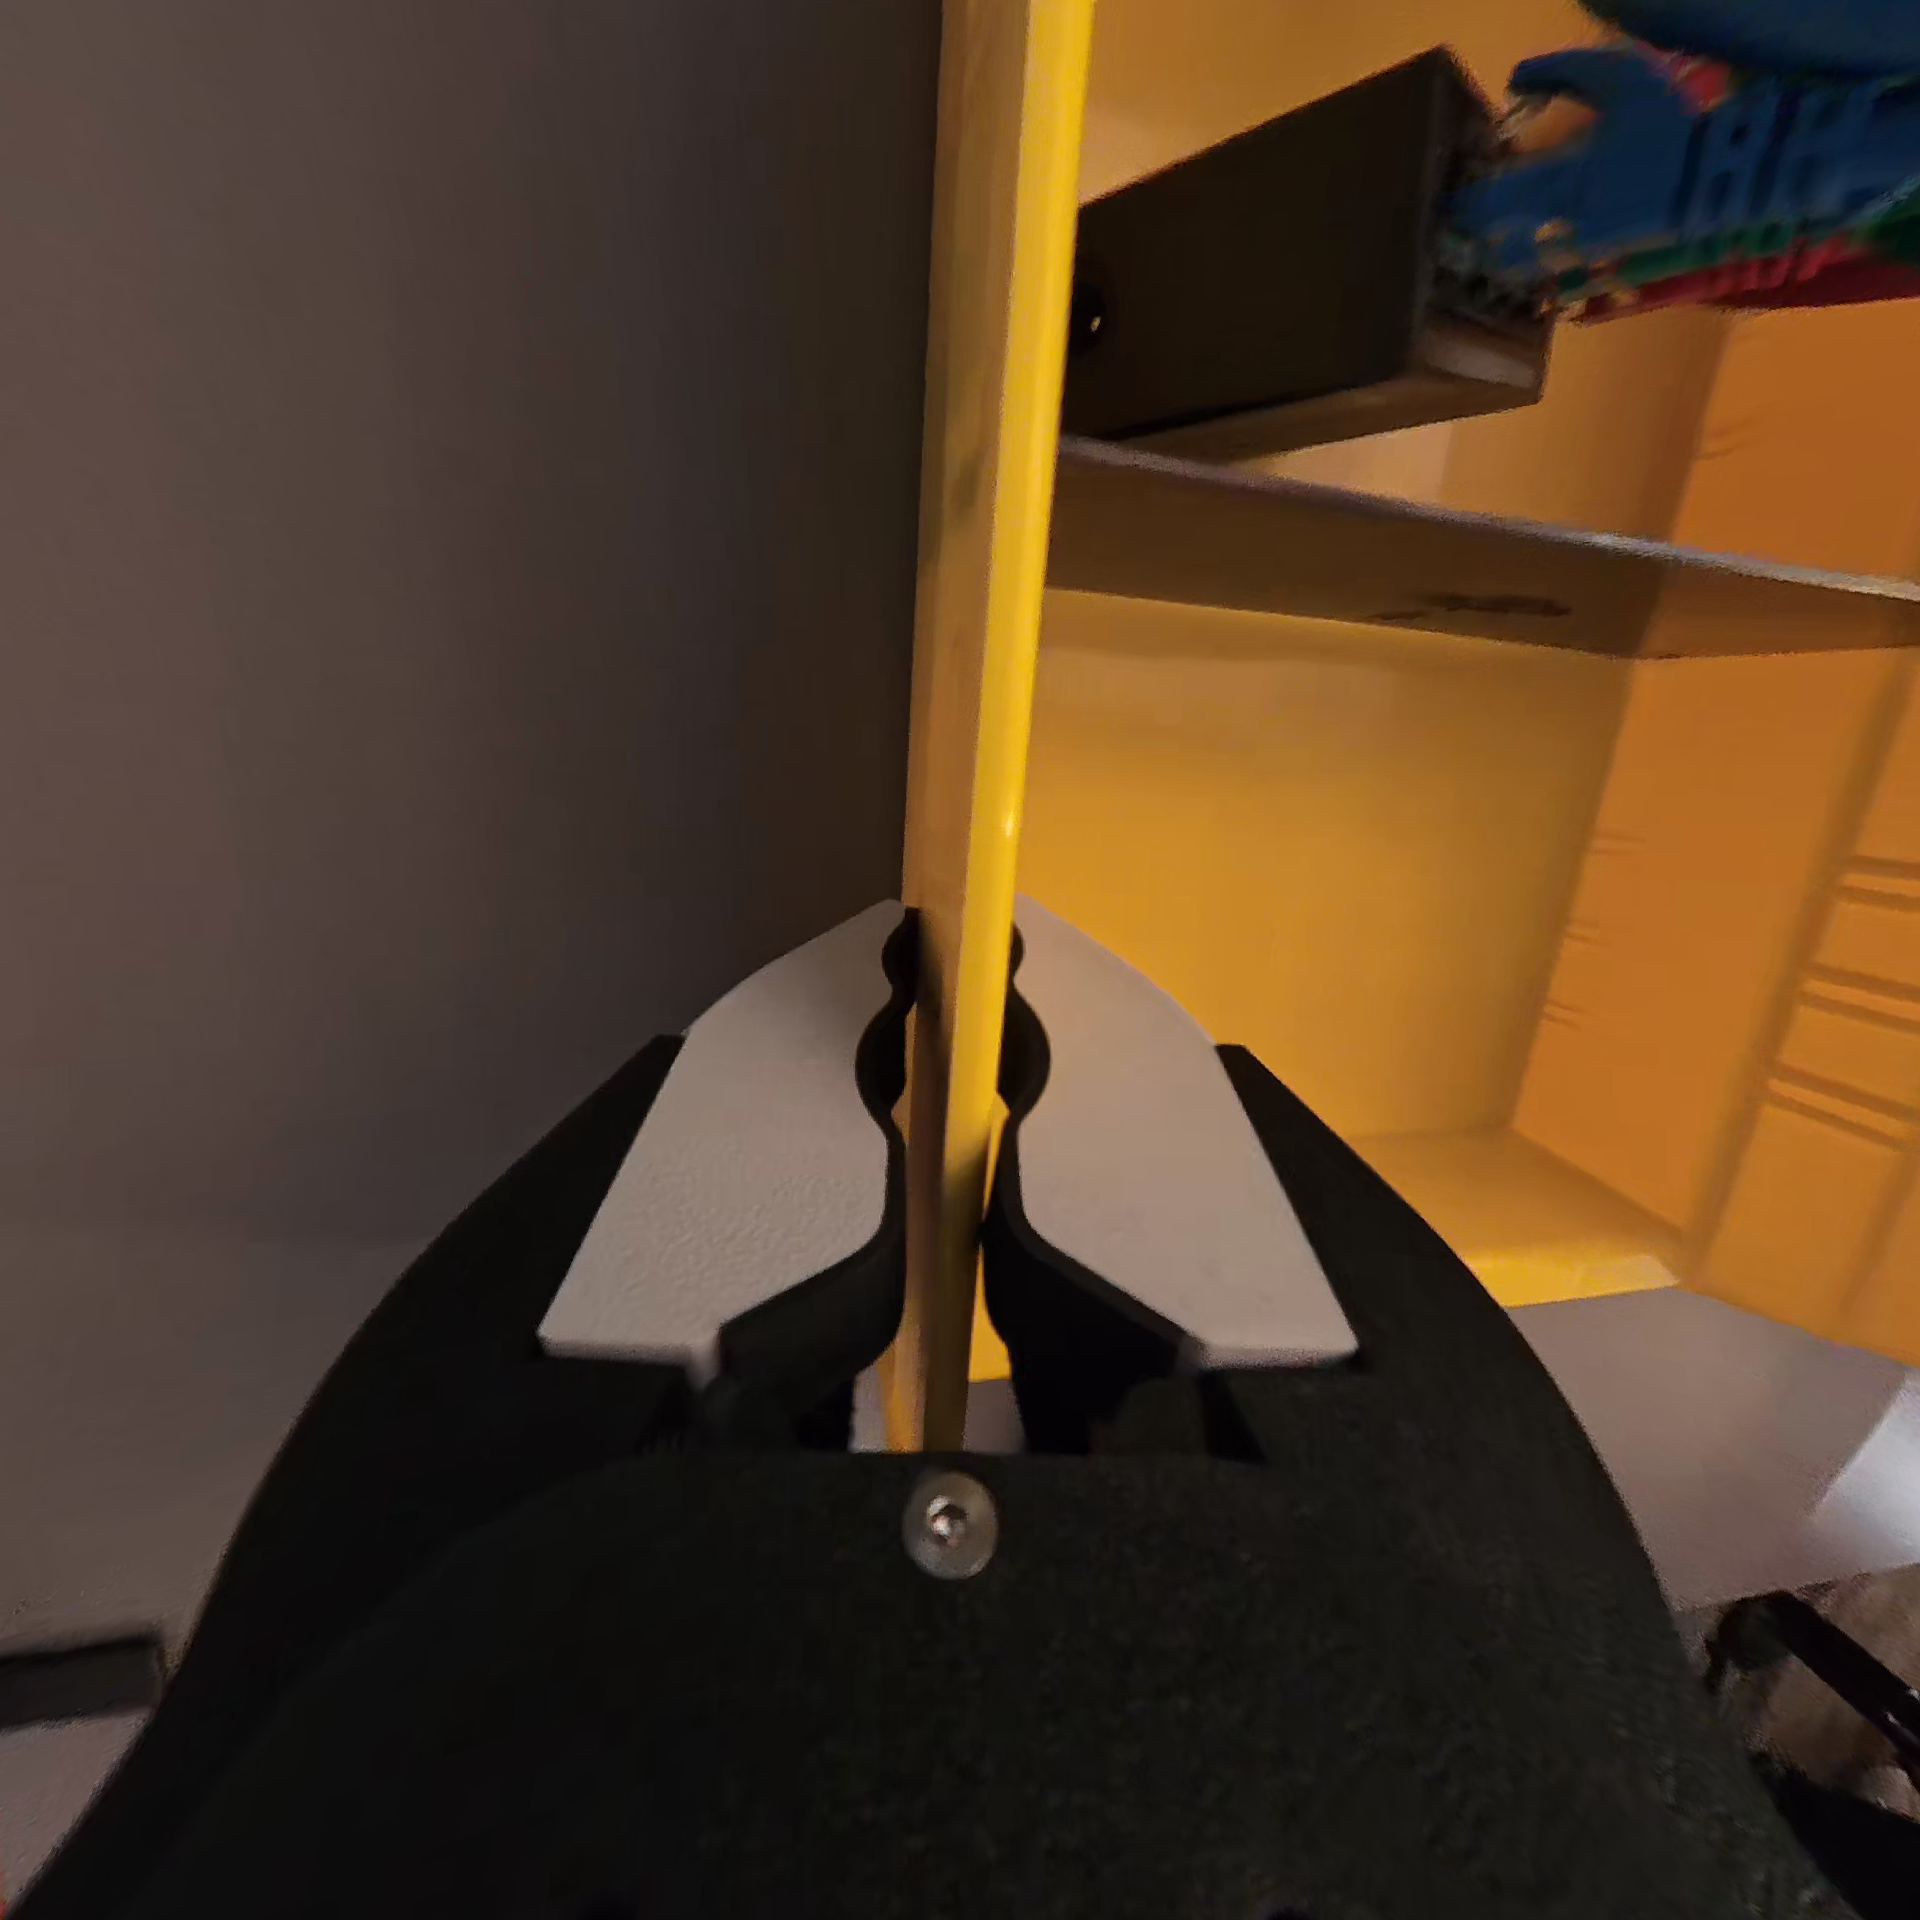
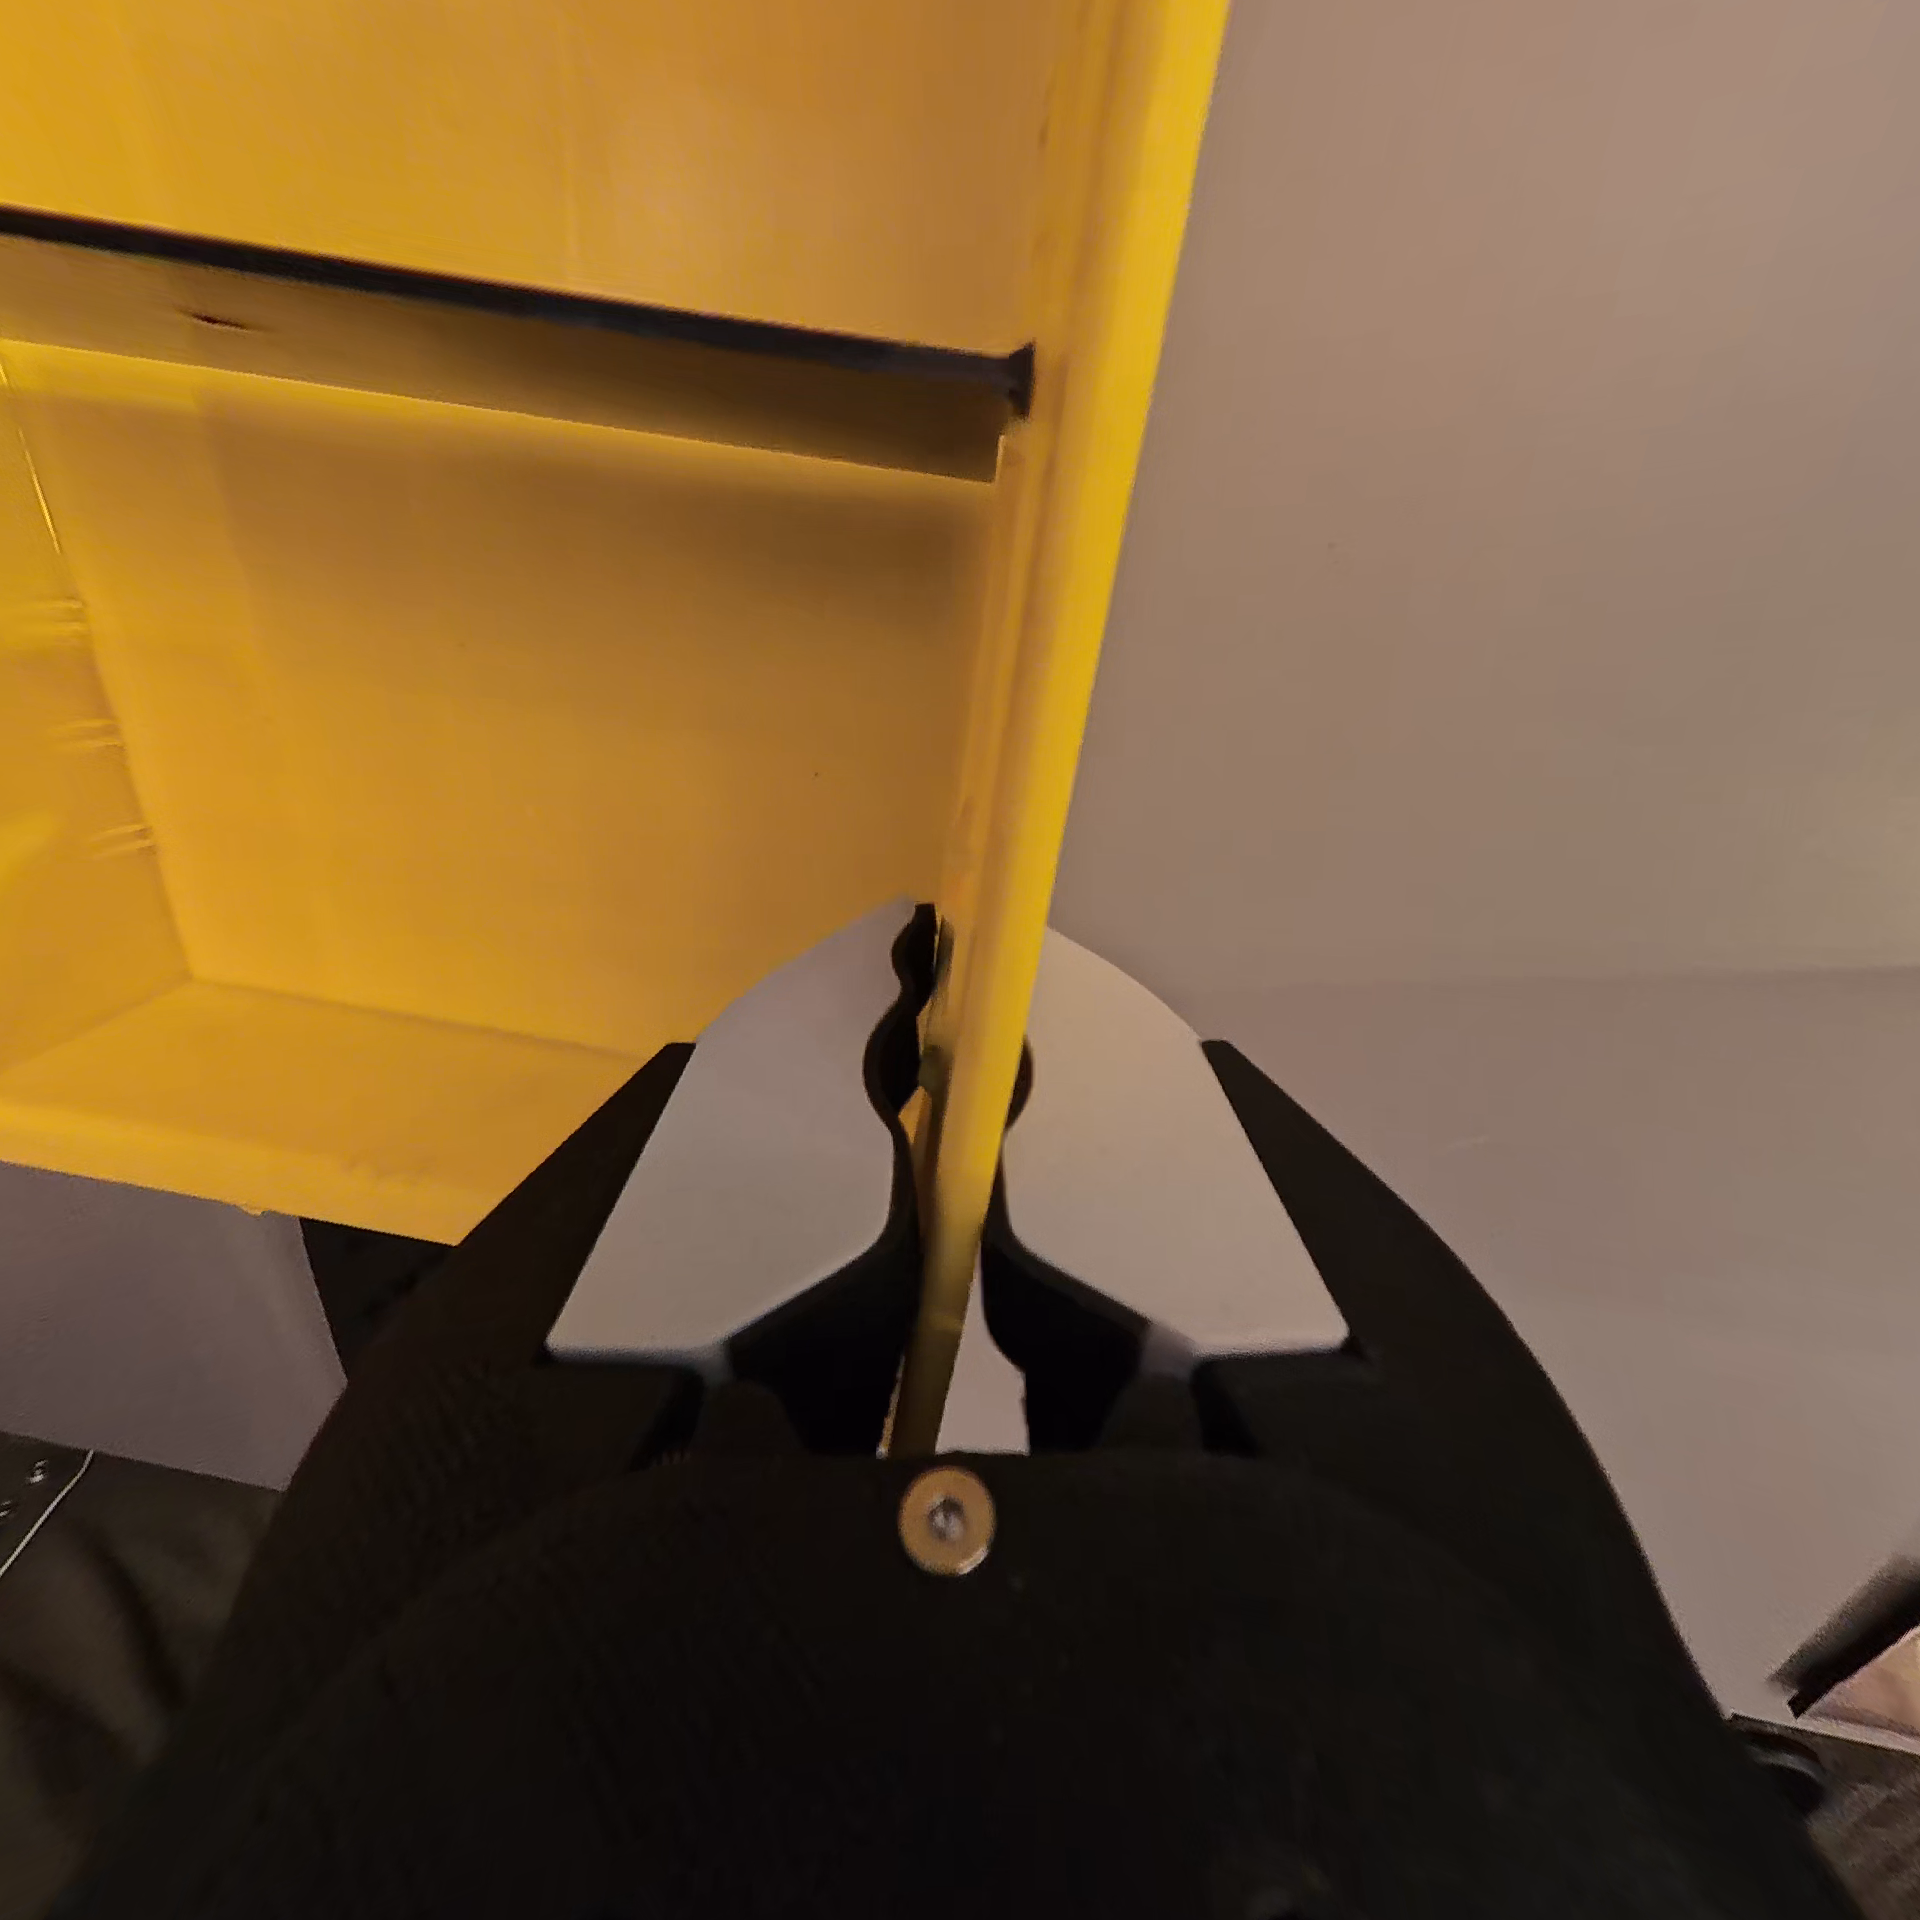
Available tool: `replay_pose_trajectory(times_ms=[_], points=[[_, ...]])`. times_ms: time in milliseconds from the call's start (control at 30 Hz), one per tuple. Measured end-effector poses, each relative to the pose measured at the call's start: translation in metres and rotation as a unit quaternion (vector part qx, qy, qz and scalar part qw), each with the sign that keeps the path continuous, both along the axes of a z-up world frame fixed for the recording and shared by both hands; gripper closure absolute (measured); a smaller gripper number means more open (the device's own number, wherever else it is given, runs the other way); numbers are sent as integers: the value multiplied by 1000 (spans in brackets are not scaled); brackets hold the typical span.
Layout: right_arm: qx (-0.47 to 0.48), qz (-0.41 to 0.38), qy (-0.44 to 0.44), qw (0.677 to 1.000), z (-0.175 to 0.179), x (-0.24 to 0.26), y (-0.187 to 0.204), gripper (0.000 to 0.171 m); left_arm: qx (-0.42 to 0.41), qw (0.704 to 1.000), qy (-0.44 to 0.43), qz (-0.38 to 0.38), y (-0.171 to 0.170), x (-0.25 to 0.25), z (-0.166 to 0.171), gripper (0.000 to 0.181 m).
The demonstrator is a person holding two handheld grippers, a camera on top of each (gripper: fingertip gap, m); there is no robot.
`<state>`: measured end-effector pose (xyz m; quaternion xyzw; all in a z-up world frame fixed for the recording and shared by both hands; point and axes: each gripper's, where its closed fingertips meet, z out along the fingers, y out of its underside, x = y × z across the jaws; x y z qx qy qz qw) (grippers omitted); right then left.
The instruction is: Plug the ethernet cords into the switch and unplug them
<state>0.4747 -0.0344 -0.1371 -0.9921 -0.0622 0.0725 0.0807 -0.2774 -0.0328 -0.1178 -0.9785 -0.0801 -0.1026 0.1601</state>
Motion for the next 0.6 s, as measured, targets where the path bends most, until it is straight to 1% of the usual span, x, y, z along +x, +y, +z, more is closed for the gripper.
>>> replay_pose_trajectory(times_ms=[33,100,233,333,467,600], points=[[-1,-2,-2,1000,0,0,-1,163,20,1000,-8,3,3,0,4,167],[-4,-1,-7,1000,0,0,-4,157,53,999,-14,1,6,0,15,163],[5,8,-42,999,5,6,-4,147,49,998,28,-27,-6,-5,26,154],[32,14,-53,998,21,6,1,144,87,994,52,-40,-8,-7,47,154],[83,16,-87,993,59,10,9,144,182,981,59,-37,-7,-8,94,154],[161,25,-117,980,111,5,20,143,323,943,56,-49,-7,7,164,154]])
